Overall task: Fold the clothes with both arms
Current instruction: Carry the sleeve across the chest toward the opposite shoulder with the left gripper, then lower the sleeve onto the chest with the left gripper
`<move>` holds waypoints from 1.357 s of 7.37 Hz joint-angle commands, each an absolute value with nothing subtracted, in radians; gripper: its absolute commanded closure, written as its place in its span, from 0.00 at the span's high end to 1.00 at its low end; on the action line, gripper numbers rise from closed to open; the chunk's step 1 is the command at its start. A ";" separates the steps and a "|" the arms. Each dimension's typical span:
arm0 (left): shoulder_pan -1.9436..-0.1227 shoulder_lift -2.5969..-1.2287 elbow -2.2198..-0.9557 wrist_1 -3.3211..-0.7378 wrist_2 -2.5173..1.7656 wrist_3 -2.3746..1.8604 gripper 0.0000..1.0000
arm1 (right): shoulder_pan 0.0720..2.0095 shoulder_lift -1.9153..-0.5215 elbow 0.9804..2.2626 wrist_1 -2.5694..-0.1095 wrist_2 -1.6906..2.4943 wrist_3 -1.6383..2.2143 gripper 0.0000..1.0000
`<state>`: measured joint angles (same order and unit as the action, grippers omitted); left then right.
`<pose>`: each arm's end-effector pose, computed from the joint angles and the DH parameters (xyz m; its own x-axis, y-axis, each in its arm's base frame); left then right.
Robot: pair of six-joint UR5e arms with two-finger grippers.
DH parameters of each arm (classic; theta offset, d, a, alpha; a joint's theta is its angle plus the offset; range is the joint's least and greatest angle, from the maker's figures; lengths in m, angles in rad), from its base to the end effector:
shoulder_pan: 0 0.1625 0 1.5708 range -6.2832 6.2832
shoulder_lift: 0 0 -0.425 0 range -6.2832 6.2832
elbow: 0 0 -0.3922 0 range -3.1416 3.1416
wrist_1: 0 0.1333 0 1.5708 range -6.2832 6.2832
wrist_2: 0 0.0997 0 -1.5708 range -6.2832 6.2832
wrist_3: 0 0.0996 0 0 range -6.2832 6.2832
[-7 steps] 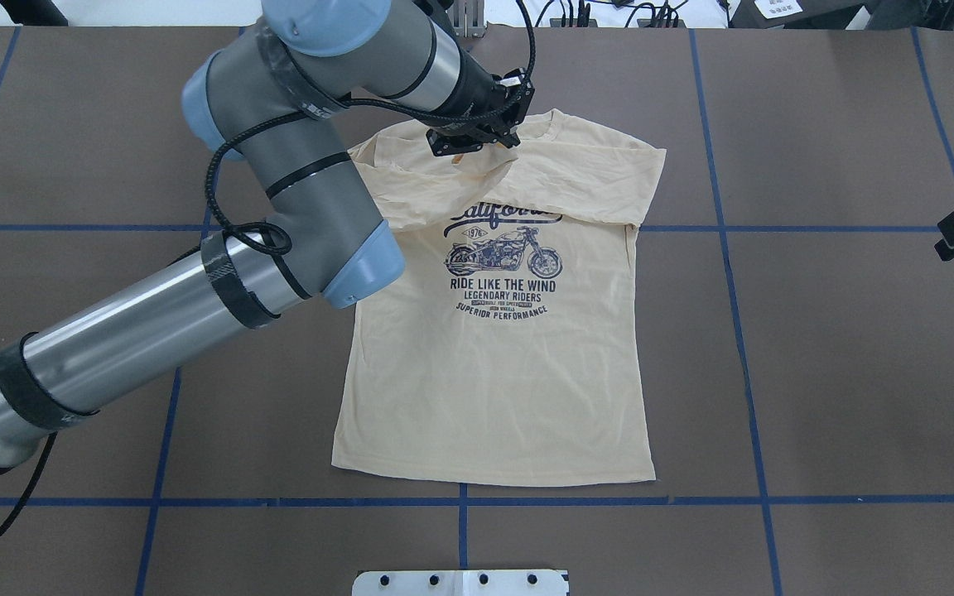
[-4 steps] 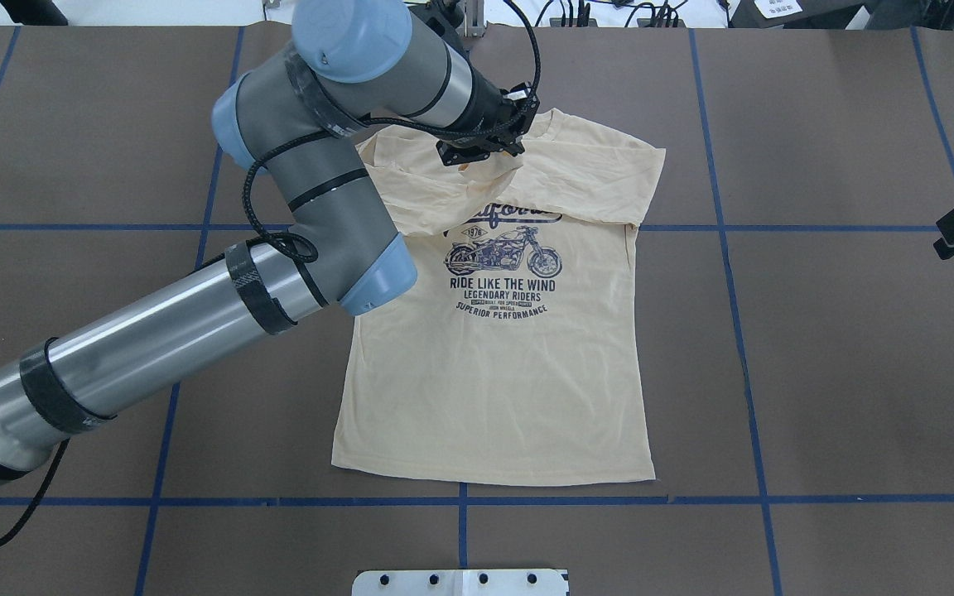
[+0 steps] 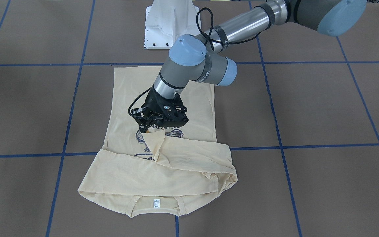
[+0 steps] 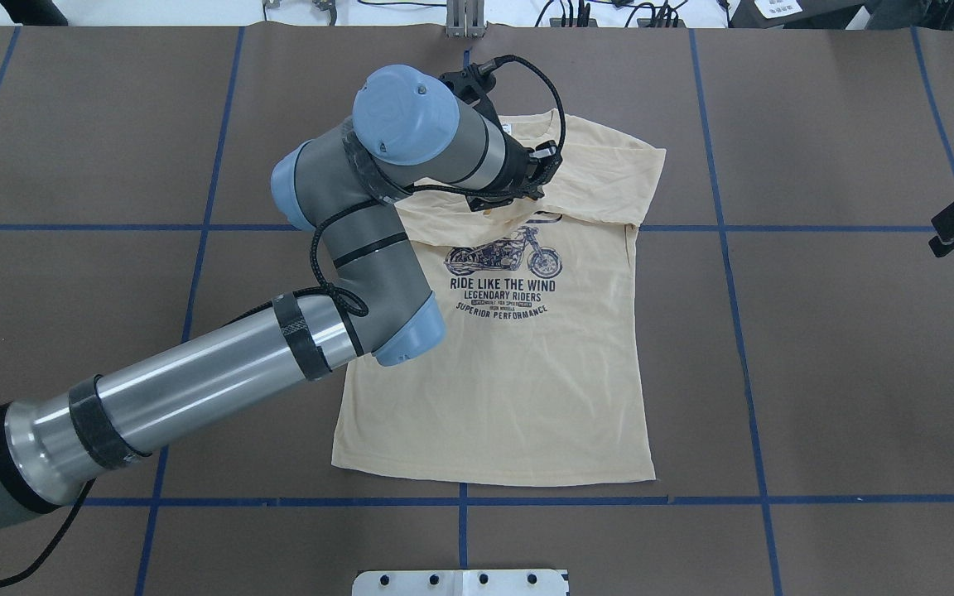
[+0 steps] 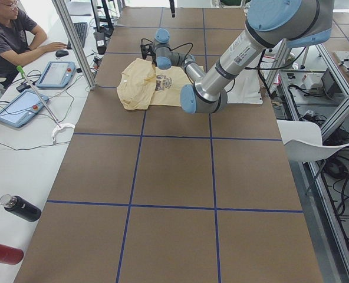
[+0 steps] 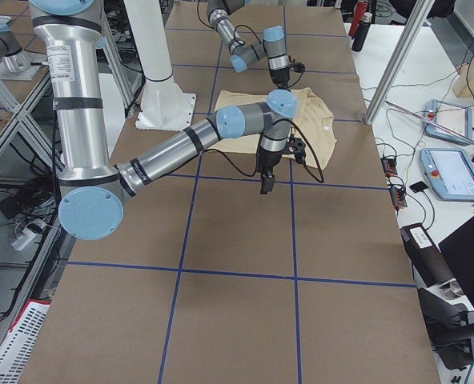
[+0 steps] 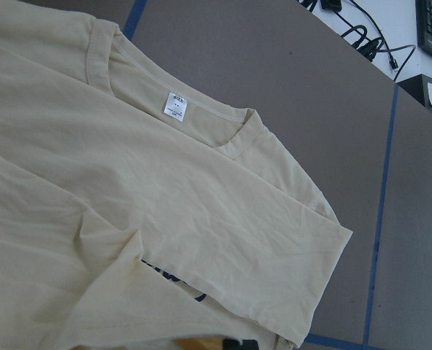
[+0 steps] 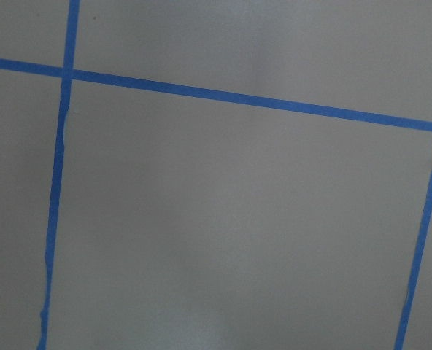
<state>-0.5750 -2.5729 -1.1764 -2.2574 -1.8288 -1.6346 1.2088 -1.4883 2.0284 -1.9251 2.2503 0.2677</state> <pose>0.6126 -0.5256 0.0978 0.2082 -0.2084 -0.9556 0.3338 0.9335 -0.1308 -0.1052 -0.4774 0.4421 0.7540 -0.1273 0.6445 0.1541 0.9879 0.0148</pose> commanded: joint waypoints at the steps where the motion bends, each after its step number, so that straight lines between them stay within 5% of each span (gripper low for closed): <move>1: -0.507 -2.580 -1.164 -2.266 -1.754 -1.608 0.00 | 1.209 -1.488 2.017 -1.925 2.250 0.270 1.00; 3: -0.494 -2.594 -1.158 -2.462 -1.668 -1.498 0.99 | 1.209 -1.488 2.013 -1.925 2.250 0.268 1.00; 8: -0.479 -2.589 -1.117 -2.490 -1.494 -1.345 1.00 | 1.206 -1.454 2.013 -1.925 2.253 0.287 1.00; 10: -0.477 -2.573 -1.079 -2.482 -1.494 -1.344 0.92 | 1.203 -1.454 2.013 -1.924 2.256 0.287 1.00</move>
<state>-0.4767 -2.5793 -1.1060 -2.4852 -1.4941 -1.3453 1.2041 -1.4555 2.0127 -1.9248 2.2542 0.2867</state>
